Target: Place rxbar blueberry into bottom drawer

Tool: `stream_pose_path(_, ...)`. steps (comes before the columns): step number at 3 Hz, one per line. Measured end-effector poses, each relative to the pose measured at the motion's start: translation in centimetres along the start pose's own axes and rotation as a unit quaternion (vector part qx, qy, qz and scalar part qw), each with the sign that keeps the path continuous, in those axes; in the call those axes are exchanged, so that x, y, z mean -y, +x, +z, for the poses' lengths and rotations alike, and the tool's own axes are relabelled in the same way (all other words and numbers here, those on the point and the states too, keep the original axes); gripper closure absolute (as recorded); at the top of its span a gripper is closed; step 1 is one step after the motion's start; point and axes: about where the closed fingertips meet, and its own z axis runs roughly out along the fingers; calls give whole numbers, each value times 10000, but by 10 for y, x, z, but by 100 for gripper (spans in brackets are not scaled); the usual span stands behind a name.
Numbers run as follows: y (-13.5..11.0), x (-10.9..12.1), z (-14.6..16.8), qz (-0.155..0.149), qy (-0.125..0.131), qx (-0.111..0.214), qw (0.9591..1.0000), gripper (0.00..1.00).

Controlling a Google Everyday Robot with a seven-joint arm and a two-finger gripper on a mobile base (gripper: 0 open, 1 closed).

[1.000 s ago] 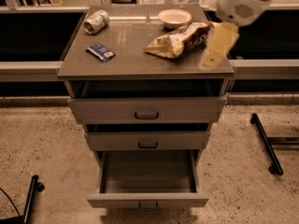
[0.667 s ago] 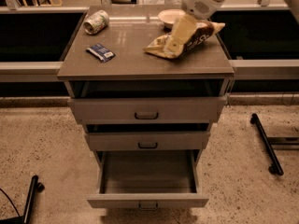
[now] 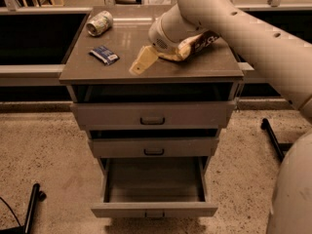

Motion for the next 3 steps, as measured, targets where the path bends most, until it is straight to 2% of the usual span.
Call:
stream_pose_path(1, 0, -1, 0, -10, -12, -7, 10000, 0)
stream_pose_path(2, -13, 11, 19, 47, 121, 342, 9993, 0)
stream_pose_path(3, -47, 44, 65, 353, 404, 1046, 9931, 0)
